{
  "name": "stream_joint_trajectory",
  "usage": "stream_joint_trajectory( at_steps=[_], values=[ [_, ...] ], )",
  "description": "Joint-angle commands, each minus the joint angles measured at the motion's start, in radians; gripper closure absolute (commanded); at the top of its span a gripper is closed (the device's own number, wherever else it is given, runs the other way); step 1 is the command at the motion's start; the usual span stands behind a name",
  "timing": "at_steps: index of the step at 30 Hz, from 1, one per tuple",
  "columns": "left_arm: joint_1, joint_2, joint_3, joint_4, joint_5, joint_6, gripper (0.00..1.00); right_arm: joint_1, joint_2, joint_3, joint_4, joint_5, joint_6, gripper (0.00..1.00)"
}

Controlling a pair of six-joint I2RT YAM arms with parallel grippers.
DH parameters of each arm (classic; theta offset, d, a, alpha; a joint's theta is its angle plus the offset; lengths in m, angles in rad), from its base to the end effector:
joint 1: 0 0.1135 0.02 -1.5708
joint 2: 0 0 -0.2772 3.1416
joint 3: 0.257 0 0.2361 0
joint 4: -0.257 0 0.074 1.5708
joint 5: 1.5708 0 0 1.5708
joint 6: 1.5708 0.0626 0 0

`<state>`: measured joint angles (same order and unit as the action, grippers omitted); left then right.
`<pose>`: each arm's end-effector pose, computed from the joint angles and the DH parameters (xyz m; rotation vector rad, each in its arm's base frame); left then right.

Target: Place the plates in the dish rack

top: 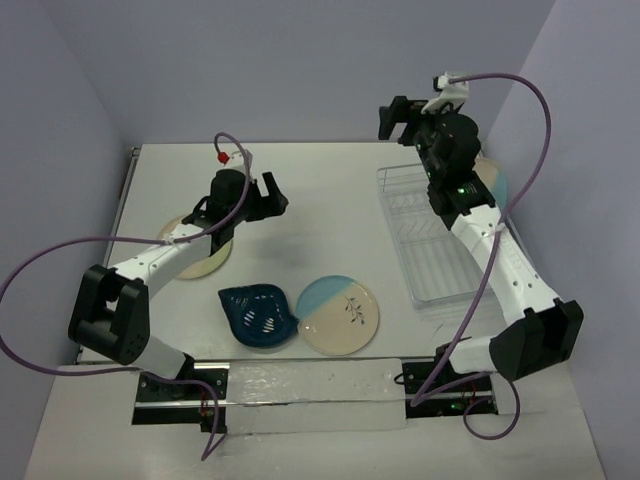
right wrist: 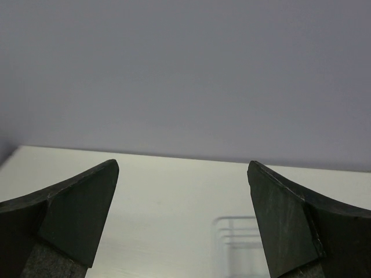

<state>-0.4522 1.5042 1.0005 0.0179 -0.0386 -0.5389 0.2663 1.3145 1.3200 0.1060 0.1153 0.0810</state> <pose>0.3170 -0.1513 0.2687 -0.1157 2.1028 -0.5679 0.3039 0.0754 0.4581 -0.0412 1.4625 0.1991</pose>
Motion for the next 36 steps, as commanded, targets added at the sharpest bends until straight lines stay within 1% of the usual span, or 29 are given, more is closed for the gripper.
stream_joint_trajectory(
  at_steps=[1, 3, 6, 7, 10, 11, 14, 16, 19, 21, 25, 30, 35, 36],
  values=[
    [-0.025, -0.037, -0.005, 0.074, 0.093, 0.034, 0.01, 0.086, 0.053, 0.131, -0.032, 0.041, 0.225, 0.00],
    [-0.040, -0.051, -0.030, 0.076, 0.104, 0.053, 0.01, 0.131, 0.079, 0.181, -0.092, 0.092, 0.264, 0.00],
    [-0.046, -0.075, -0.106, 0.134, 0.176, 0.058, 0.01, 0.187, 0.089, 0.176, -0.219, 0.155, 0.326, 0.00],
    [-0.047, -0.079, -0.119, 0.152, 0.190, 0.060, 0.01, 0.204, 0.086, 0.153, -0.238, 0.164, 0.349, 0.00],
    [-0.063, -0.087, -0.205, 0.217, 0.279, 0.066, 0.01, 0.246, 0.055, 0.035, -0.365, 0.190, 0.458, 0.00],
    [-0.066, -0.088, -0.219, 0.226, 0.288, 0.067, 0.01, 0.256, 0.053, 0.027, -0.388, 0.195, 0.482, 0.00],
    [-0.112, -0.087, -0.263, 0.249, 0.297, 0.072, 0.01, 0.322, 0.012, -0.129, -0.476, 0.237, 0.562, 0.00],
    [-0.145, -0.088, -0.280, 0.251, 0.294, 0.074, 0.01, 0.360, -0.007, -0.188, -0.515, 0.264, 0.584, 0.00],
    [-0.201, -0.088, -0.295, 0.214, 0.222, 0.050, 0.01, 0.410, -0.058, -0.317, -0.555, 0.320, 0.631, 0.01],
    [-0.263, -0.087, -0.302, 0.178, 0.155, 0.045, 0.01, 0.415, -0.088, -0.392, -0.568, 0.339, 0.644, 0.01],
    [-0.357, -0.088, -0.337, 0.154, 0.068, 0.038, 0.02, 0.432, -0.145, -0.466, -0.617, 0.294, 0.659, 0.01],
    [-0.392, -0.075, -0.350, 0.146, 0.051, 0.044, 0.02, 0.483, -0.221, -0.554, -0.659, 0.267, 0.696, 0.01],
    [-0.438, 0.024, -0.309, 0.101, 0.032, 0.043, 0.02, 0.518, -0.304, -0.621, -0.706, 0.218, 0.687, 0.00],
    [-0.441, 0.041, -0.301, 0.080, -0.006, 0.037, 0.02, 0.518, -0.316, -0.632, -0.706, 0.192, 0.683, 0.00]
  ],
)
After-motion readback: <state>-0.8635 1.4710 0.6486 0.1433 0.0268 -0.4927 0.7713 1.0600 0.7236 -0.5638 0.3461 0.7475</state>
